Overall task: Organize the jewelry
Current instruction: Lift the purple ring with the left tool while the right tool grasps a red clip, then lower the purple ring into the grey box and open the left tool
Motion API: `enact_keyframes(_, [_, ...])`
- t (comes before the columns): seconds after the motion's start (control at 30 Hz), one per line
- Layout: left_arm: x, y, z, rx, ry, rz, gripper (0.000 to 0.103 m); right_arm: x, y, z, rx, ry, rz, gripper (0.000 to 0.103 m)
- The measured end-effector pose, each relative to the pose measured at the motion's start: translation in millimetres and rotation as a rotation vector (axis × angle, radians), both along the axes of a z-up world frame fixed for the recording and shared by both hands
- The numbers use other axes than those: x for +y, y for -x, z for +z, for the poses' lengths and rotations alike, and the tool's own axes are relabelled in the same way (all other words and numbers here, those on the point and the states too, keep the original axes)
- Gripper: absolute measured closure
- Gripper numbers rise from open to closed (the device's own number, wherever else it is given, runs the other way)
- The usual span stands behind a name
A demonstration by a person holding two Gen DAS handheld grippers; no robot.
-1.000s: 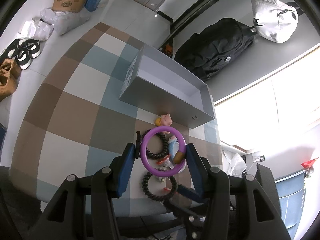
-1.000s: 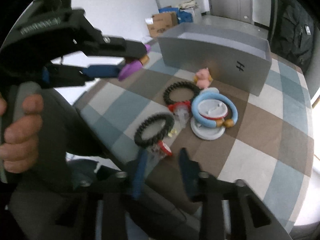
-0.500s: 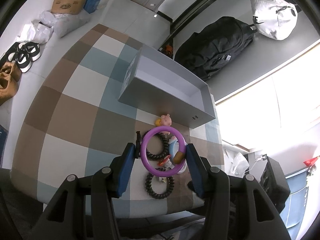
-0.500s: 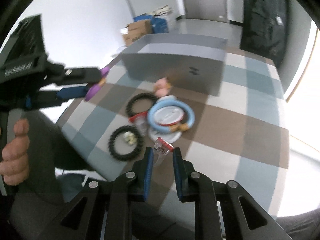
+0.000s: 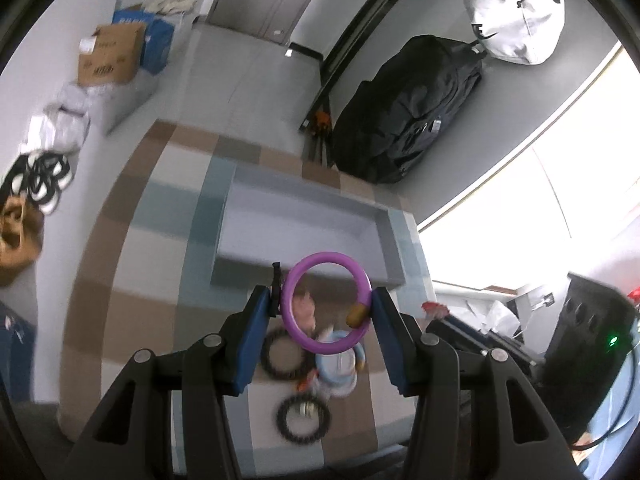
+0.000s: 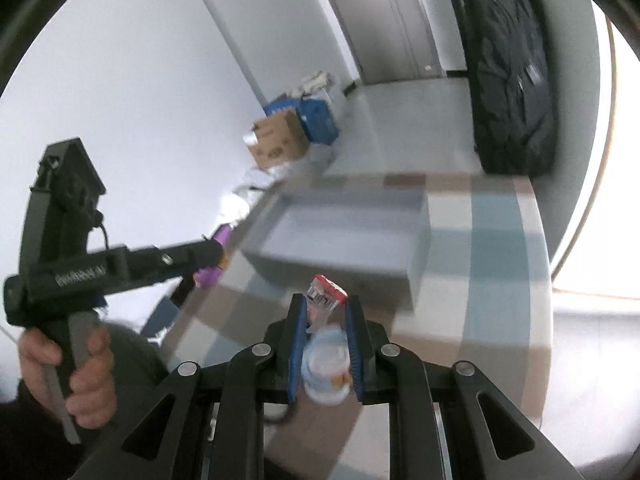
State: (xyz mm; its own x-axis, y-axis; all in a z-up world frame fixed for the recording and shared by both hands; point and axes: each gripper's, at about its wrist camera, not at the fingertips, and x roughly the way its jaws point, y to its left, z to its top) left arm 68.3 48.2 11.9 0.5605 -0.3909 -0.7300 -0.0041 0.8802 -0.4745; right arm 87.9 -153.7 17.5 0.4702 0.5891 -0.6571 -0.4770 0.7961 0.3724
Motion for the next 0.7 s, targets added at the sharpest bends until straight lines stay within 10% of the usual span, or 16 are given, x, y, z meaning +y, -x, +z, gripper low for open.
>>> enact_keyframes(0.7, [-4, -88, -38, 0.031, -0.117, -0.068, 0.057, 28, -116, -33, 0.091, -0.038, 0.017, 0.084])
